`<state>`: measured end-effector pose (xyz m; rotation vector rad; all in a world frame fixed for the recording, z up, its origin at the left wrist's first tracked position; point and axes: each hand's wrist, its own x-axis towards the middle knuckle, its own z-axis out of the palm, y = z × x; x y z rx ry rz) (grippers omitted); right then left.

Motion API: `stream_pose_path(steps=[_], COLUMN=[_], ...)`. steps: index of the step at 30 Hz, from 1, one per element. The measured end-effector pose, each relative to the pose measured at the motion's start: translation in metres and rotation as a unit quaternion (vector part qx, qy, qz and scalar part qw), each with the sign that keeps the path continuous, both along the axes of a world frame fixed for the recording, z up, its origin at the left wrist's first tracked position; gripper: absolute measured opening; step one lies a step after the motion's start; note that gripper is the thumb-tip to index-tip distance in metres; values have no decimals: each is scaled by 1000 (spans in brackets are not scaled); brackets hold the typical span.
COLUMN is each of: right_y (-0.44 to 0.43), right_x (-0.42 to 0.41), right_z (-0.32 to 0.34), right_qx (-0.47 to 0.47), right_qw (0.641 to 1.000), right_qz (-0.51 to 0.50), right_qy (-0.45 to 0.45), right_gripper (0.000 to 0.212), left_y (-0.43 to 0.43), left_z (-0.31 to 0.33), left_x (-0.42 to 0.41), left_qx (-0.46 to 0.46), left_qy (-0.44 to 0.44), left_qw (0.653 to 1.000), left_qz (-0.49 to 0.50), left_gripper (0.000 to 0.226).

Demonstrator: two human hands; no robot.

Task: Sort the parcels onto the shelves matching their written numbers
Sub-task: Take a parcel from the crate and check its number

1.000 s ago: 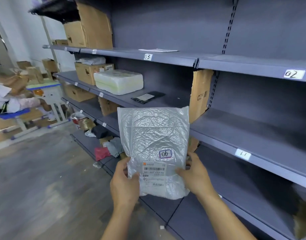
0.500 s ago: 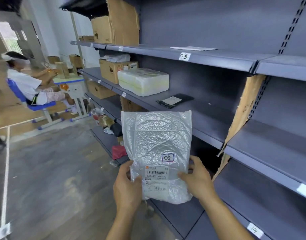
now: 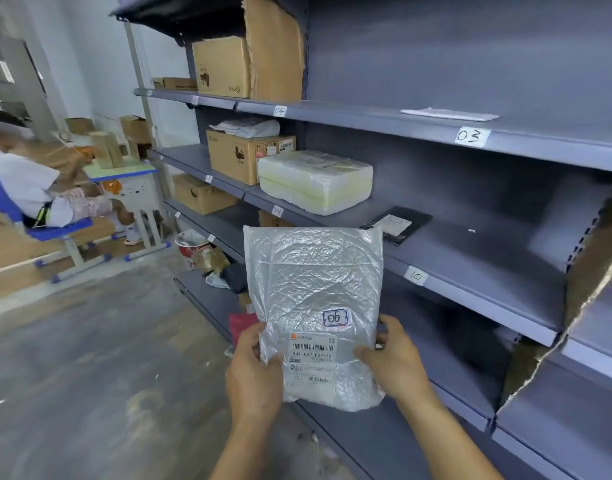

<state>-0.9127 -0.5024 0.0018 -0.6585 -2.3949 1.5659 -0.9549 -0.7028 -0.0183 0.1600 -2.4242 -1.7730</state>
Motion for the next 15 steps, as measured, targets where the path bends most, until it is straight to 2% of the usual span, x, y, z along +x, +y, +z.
stream_pose_path(steps=[8,15], right_y=[-53,-84], right_x=[-71,-170], right_z=[-2,-12], right_qx=[-5,-28], right_qw=[1000,998], right_qz=[23,62], right_qy=[-6,10], right_gripper=[60,58], left_y=[-56,-91], left_z=[-2,-8], left_x=[-66,-151], left_qx=[-4,-5], left_qy=[-10,-4], left_qw=[1000,999], left_qz=[17,49], left_gripper=[50,48])
